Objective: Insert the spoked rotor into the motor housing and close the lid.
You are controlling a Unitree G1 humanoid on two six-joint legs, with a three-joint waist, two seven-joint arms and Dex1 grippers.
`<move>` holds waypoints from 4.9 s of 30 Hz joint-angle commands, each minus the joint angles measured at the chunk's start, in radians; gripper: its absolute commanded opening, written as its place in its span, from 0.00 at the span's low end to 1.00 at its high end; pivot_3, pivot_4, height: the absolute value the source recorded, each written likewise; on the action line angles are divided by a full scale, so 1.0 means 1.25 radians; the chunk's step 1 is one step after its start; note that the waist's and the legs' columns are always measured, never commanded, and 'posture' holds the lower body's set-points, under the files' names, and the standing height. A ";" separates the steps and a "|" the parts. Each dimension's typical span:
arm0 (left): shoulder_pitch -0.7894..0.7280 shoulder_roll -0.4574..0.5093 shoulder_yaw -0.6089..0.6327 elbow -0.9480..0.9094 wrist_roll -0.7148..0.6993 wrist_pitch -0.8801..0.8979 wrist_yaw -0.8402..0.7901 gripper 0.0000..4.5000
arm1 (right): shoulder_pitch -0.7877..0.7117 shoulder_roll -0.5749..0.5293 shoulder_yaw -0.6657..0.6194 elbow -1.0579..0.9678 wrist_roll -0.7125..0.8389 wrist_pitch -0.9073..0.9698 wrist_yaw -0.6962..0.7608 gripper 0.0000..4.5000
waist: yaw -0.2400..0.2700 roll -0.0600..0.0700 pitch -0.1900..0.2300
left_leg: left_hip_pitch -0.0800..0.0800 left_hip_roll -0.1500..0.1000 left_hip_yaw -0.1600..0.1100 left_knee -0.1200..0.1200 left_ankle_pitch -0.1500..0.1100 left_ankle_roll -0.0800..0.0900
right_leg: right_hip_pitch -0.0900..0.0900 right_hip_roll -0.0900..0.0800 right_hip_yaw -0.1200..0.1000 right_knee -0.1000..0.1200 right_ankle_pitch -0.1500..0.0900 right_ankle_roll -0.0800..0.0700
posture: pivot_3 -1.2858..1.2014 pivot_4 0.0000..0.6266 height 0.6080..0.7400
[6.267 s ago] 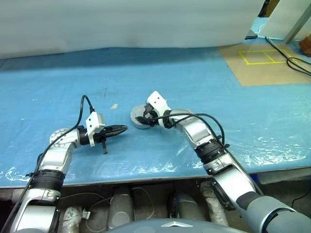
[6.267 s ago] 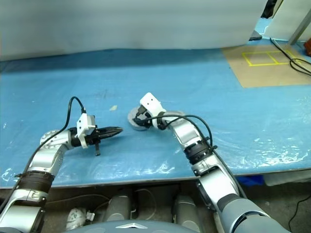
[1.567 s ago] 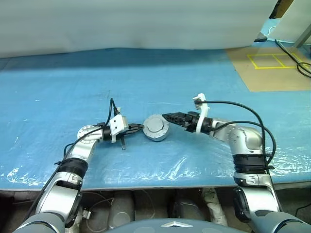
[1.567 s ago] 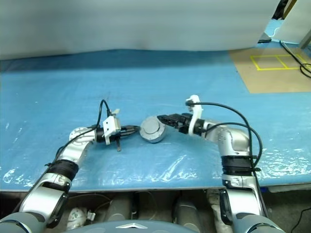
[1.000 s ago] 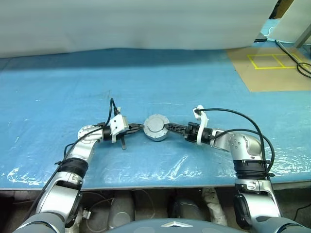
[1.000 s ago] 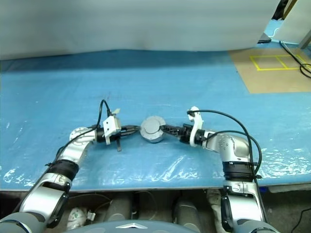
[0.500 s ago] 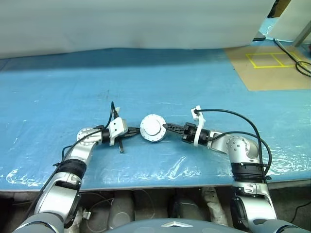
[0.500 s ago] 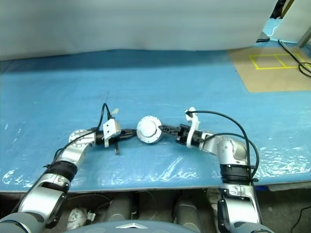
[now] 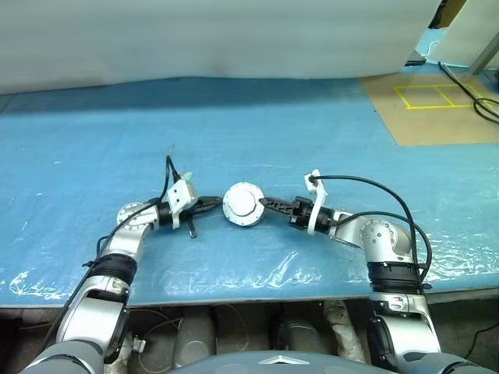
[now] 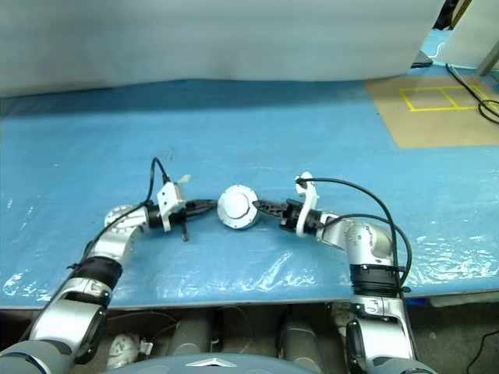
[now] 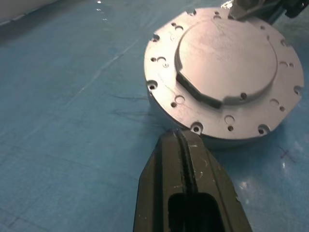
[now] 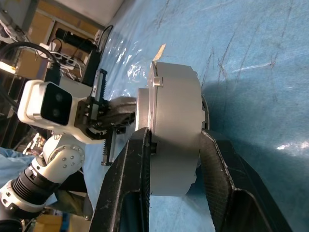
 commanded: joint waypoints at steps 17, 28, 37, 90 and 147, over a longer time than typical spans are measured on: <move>0.090 0.071 0.246 -0.367 -0.475 0.819 0.135 0.01 | -0.146 0.178 -0.241 0.030 0.245 0.130 -0.223 0.25 | 0.000 0.002 0.005 | -0.022 0.001 0.001 0.008 0.001 0.000 | -0.024 0.002 0.000 0.013 0.000 -0.002 | 0.52 0.24 1.00; 0.094 0.048 0.424 -0.363 -0.715 1.071 0.289 0.68 | -0.189 0.189 -0.270 0.027 0.340 0.121 -0.302 0.25 | 0.004 0.001 0.005 | -0.021 0.000 -0.002 0.009 0.000 -0.001 | -0.022 0.002 -0.001 0.012 0.000 -0.001 | 0.52 0.24 1.00; 0.100 -0.005 0.395 -0.384 -0.801 1.229 0.344 0.99 | -0.199 0.189 -0.257 0.018 0.403 0.122 -0.356 0.25 | 0.004 0.001 0.005 | -0.021 -0.001 -0.006 0.010 0.001 -0.001 | -0.020 0.002 -0.003 0.012 0.000 0.000 | 0.52 0.24 1.00; -0.056 -0.221 0.323 -0.250 -0.627 1.016 0.378 0.60 | -0.169 0.169 -0.148 -0.018 0.502 0.023 -0.479 0.25 | 0.003 0.001 0.006 | -0.021 -0.003 -0.016 0.020 0.001 -0.001 | -0.011 0.001 -0.007 0.012 0.002 0.003 | 0.52 0.24 1.00; -0.152 0.153 0.599 0.326 -0.310 0.277 0.588 0.91 | -0.154 0.123 -0.069 0.005 0.339 -0.036 -0.406 0.67 | 0.007 -0.006 0.009 | -0.022 -0.003 -0.018 0.022 0.001 -0.001 | -0.011 -0.001 -0.009 0.012 0.004 0.005 | 0.52 0.24 1.00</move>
